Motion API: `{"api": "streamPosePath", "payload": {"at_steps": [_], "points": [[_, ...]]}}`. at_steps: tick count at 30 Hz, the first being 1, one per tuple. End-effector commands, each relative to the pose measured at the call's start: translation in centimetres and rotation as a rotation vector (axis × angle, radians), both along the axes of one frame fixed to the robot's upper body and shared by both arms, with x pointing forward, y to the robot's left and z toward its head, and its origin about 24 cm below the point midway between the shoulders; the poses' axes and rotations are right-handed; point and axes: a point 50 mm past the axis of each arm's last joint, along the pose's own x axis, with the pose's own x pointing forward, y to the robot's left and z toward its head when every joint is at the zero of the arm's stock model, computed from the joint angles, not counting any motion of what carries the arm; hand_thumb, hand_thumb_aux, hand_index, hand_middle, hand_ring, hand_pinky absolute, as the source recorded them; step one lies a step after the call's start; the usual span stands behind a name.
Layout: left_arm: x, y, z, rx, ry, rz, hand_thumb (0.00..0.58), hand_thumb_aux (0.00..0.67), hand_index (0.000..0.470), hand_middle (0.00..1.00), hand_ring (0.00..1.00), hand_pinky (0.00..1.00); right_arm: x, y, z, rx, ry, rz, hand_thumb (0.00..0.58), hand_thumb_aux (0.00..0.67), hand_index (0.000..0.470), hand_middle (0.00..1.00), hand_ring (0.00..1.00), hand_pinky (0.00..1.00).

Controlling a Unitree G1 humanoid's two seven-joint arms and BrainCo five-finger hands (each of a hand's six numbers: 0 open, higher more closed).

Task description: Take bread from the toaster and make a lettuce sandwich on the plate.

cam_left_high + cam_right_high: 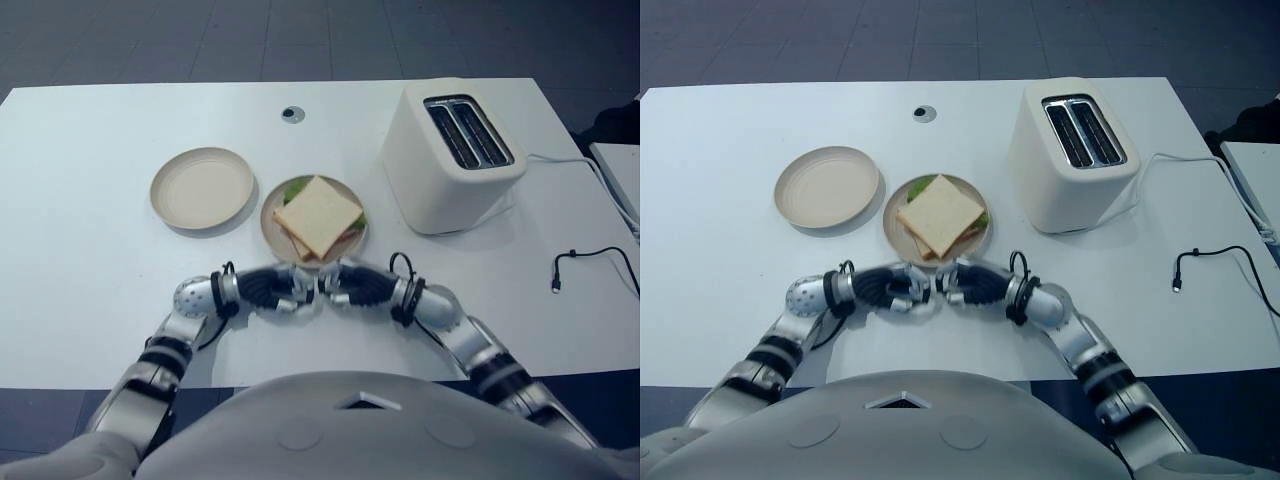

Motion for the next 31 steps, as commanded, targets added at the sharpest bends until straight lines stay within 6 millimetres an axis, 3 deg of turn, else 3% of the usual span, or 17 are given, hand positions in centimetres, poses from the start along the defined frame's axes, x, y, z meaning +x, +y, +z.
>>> {"api": "streamPosePath", "payload": {"at_steps": [1,4,5,6,8,9,10,11,12,13,15,17,31], "points": [[3.2,1.7,-1.9,0.188,-0.006,0.299,0.580,0.670,0.470,1.00,1.00,1.00,3.8,-1.9,-0.7,-0.107,-0.148,-0.266,0.580,0.670,0.470,1.00,1.00,1.00],[5.8,1.4,-1.2,0.232,-0.133,0.474,0.580,0.670,0.470,1.00,1.00,1.00,6.0,-1.9,1.2,-0.033,-0.320,-0.375,0.580,0.670,0.470,1.00,1.00,1.00],[6.2,0.9,-0.6,0.181,-0.169,0.503,0.566,0.568,0.398,0.97,0.97,0.97,6.3,-1.7,1.9,0.032,-0.360,-0.403,0.580,0.670,0.470,1.00,1.00,1.00],[6.5,0.3,0.4,0.059,-0.190,0.530,0.000,0.000,0.000,0.76,0.76,0.76,6.3,-1.4,2.6,0.098,-0.405,-0.420,0.580,0.670,0.470,1.00,1.00,1.00],[6.2,-0.6,2.6,-0.204,-0.239,0.534,0.000,0.000,0.000,0.42,0.42,0.42,5.9,-1.3,4.0,0.199,-0.515,-0.440,0.579,0.646,0.453,1.00,1.00,1.00],[6.0,-0.8,3.7,-0.319,-0.266,0.539,0.000,0.000,0.000,0.25,0.25,0.25,5.7,-1.3,4.9,0.256,-0.567,-0.449,0.489,0.405,0.284,1.00,1.00,1.00],[5.6,-0.9,4.8,-0.413,-0.296,0.528,0.000,0.000,0.000,0.13,0.13,0.13,5.4,-1.5,5.8,0.317,-0.607,-0.461,0.000,0.000,0.000,0.91,0.91,0.91],[4.9,-1.1,6.3,-0.530,-0.337,0.506,0.000,0.000,0.000,0.03,0.03,0.03,5.1,-1.9,6.8,0.399,-0.638,-0.484,0.000,0.000,0.000,0.59,0.59,0.59],[4.2,-1.2,7.9,-0.647,-0.373,0.486,0.000,0.000,0.000,0.00,0.00,0.00,4.6,-2.4,7.8,0.482,-0.665,-0.506,0.000,0.000,0.000,0.10,0.10,0.10],[3.6,-1.2,9.3,-0.731,-0.399,0.463,0.000,0.000,0.000,0.00,0.00,0.00,4.1,-3.1,8.7,0.555,-0.688,-0.524,0.000,0.000,0.000,0.00,0.00,0.00],[3.1,-0.9,11.0,-0.814,-0.429,0.446,0.000,0.000,0.000,0.00,0.00,0.00,3.1,-4.1,10.4,0.658,-0.718,-0.537,0.000,0.000,0.000,0.00,0.00,0.00],[3.0,-0.5,11.6,-0.818,-0.432,0.453,0.000,0.000,0.000,0.00,0.00,0.00,2.6,-4.5,11.1,0.692,-0.720,-0.533,0.000,0.000,0.000,0.00,0.00,0.00],[3.5,0.0,11.1,-0.754,-0.404,0.474,0.000,0.000,0.000,0.00,0.00,0.00,2.8,-3.3,10.5,0.653,-0.640,-0.487,0.000,0.000,0.000,0.00,0.00,0.00]]}}
